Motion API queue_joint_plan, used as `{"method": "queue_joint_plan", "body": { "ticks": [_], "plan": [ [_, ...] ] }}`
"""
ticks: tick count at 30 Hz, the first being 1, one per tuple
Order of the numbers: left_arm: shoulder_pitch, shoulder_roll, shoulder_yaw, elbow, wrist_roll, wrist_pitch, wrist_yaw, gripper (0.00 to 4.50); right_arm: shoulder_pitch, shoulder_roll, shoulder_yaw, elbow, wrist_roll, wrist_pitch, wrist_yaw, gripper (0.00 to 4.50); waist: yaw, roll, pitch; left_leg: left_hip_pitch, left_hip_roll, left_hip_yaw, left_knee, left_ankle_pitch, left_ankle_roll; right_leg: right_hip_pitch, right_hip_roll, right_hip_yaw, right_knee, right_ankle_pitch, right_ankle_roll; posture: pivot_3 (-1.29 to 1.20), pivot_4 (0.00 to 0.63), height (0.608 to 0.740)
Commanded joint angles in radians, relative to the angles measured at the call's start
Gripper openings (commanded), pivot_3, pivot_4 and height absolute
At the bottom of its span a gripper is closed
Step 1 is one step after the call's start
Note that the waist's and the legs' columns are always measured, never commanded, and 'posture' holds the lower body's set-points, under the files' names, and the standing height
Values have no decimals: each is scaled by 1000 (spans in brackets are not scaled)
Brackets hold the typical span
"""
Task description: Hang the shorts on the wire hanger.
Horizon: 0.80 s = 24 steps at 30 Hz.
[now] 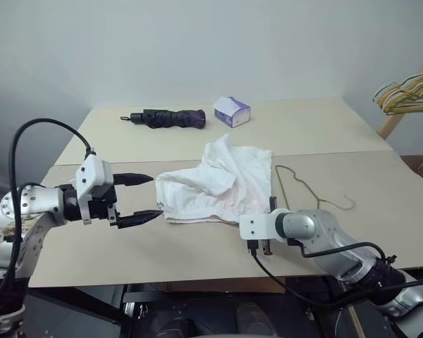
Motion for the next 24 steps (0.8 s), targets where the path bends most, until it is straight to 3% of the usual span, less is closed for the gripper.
{"method": "queue_joint_plan", "body": {
  "ticks": [1,7,11,15,19,24],
  "plan": [
    [-8,-3,16,-39,-21,2,8,4500,-35,-44,-110,-9,46,-136,48,44,0,0,0,0,0,0,0,0,0,0,0,0,0,0,0,-301,0,740],
    [-23,-9,-5,-31,-21,-4,0,4500,-145,-205,-237,228,110,-531,158,44,-3,0,0,1,0,0,0,0,0,1,0,0,0,0,0,-326,0,740],
    [-39,-21,-24,-25,-18,-10,-6,4500,-280,-269,-197,588,8,-827,190,44,-23,0,0,2,0,0,0,0,0,2,0,0,-1,0,0,-336,0,740],
    [-48,-30,-33,-24,-16,-13,-10,4500,-443,-222,-121,948,-213,-1057,-9,44,-60,1,1,5,-1,0,-1,0,0,5,0,0,-1,0,0,-335,0,740],
    [-49,-32,-37,-25,-16,-16,-16,4500,-534,-188,-63,1141,-357,-1124,-118,1301,-101,2,1,8,0,0,-3,4,3,7,1,0,0,0,0,-332,0,740],
    [-47,-32,-37,-22,-16,-20,-25,4500,-512,-205,-108,1107,-340,-1123,-89,2952,-128,2,1,13,0,0,-3,6,6,15,1,-1,-1,-1,1,-335,0,740]
  ]
}}
